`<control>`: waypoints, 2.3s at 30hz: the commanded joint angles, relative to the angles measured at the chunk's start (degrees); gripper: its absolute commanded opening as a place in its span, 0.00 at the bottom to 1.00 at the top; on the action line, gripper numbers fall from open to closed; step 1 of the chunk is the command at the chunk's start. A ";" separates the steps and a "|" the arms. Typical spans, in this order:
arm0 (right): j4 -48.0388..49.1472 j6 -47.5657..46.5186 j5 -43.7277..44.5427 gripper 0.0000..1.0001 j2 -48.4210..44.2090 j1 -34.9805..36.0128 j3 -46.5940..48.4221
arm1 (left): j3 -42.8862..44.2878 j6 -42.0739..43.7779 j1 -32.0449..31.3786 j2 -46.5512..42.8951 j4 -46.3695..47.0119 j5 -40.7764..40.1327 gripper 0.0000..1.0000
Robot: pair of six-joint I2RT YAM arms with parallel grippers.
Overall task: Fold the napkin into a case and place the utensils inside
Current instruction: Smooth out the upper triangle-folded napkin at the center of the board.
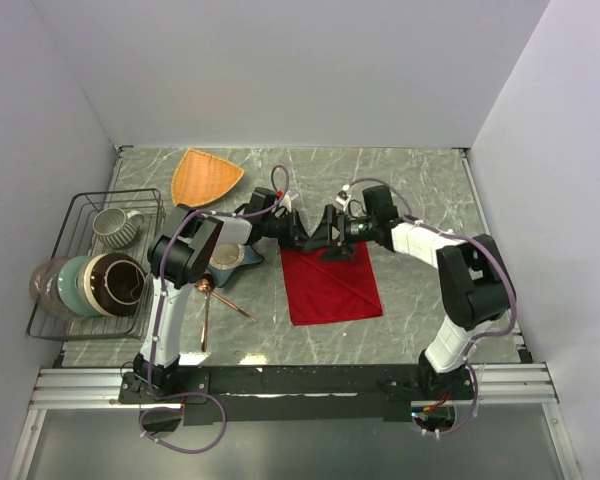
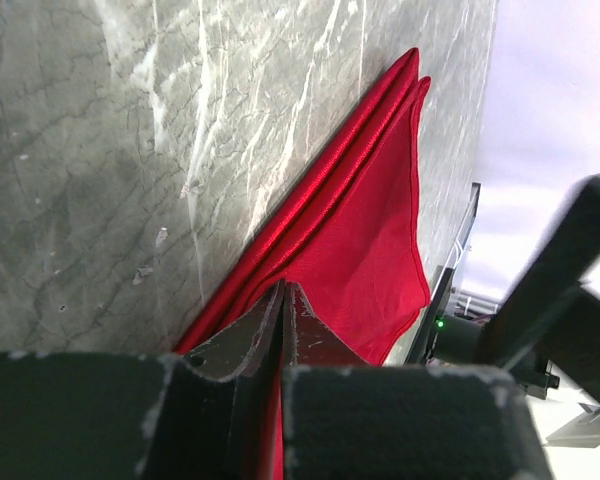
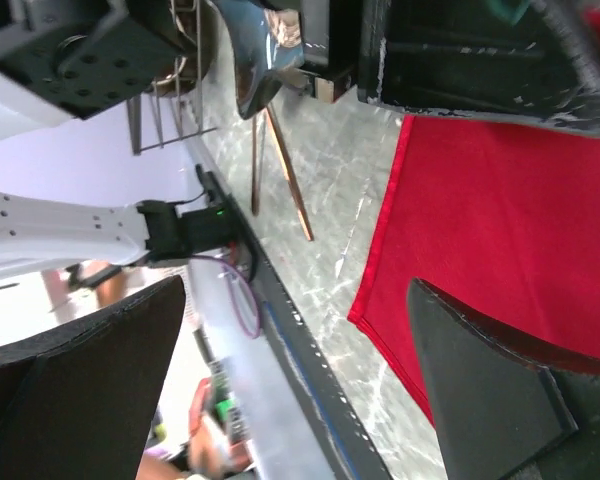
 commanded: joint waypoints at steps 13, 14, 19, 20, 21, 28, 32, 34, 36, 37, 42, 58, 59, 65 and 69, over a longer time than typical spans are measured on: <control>18.25 11.19 -5.79 1.00 9.33 0.95 -5.97 | -0.38 2.26 0.33 2.03 -3.31 -2.36 0.08; 18.34 10.76 -6.23 1.00 9.42 1.03 -6.58 | -0.38 2.17 0.41 2.12 -3.22 -2.36 0.08; 13.42 5.67 -6.93 1.00 9.08 -0.63 -10.10 | -1.08 2.17 0.59 1.94 -3.22 -2.63 0.06; 12.55 3.83 -6.94 1.00 8.90 -0.90 -10.63 | -1.26 2.26 0.68 1.94 -3.13 -2.63 0.06; 11.41 3.20 -7.46 1.00 8.72 -1.16 -11.85 | -1.43 2.08 0.85 2.03 -3.13 -2.63 0.06; 7.10 -2.60 -9.65 1.00 7.84 -5.91 -17.40 | -1.61 2.61 1.29 2.29 -3.31 -2.80 0.05; 1.75 -9.00 -10.53 1.00 7.75 -8.11 -18.63 | -1.61 2.78 1.29 2.56 -3.57 -2.80 0.05; -0.73 -10.42 -10.63 1.00 7.84 -9.42 -19.77 | -1.70 3.05 1.30 2.64 -3.66 -2.89 0.05; -2.30 -11.65 -10.54 1.00 7.84 -11.52 -20.74 | -1.70 3.05 1.30 2.73 -3.48 -2.89 0.05; -3.10 -12.00 -10.63 1.00 8.02 -12.23 -20.91 | -1.79 3.05 1.29 2.73 -3.48 -2.89 0.05; -11.52 -16.57 -9.76 1.00 9.51 -15.14 -20.22 | -1.79 3.05 1.29 2.73 -3.48 -3.07 0.05; -20.33 -16.40 1.94 1.00 8.02 -17.95 -20.65 | -2.14 2.79 1.30 1.42 -2.17 -1.84 0.10; -20.51 -16.66 2.29 1.00 8.19 -17.87 -20.13 | -2.49 2.26 1.21 0.89 -0.86 -0.36 0.11; -21.04 -17.37 2.03 1.00 8.72 -17.78 -19.42 | -3.73 -1.35 0.68 -6.40 10.58 6.59 0.24; -21.03 -17.54 1.94 1.00 8.46 -17.78 -19.34 | -3.02 -1.17 -0.81 -9.21 11.99 10.55 0.27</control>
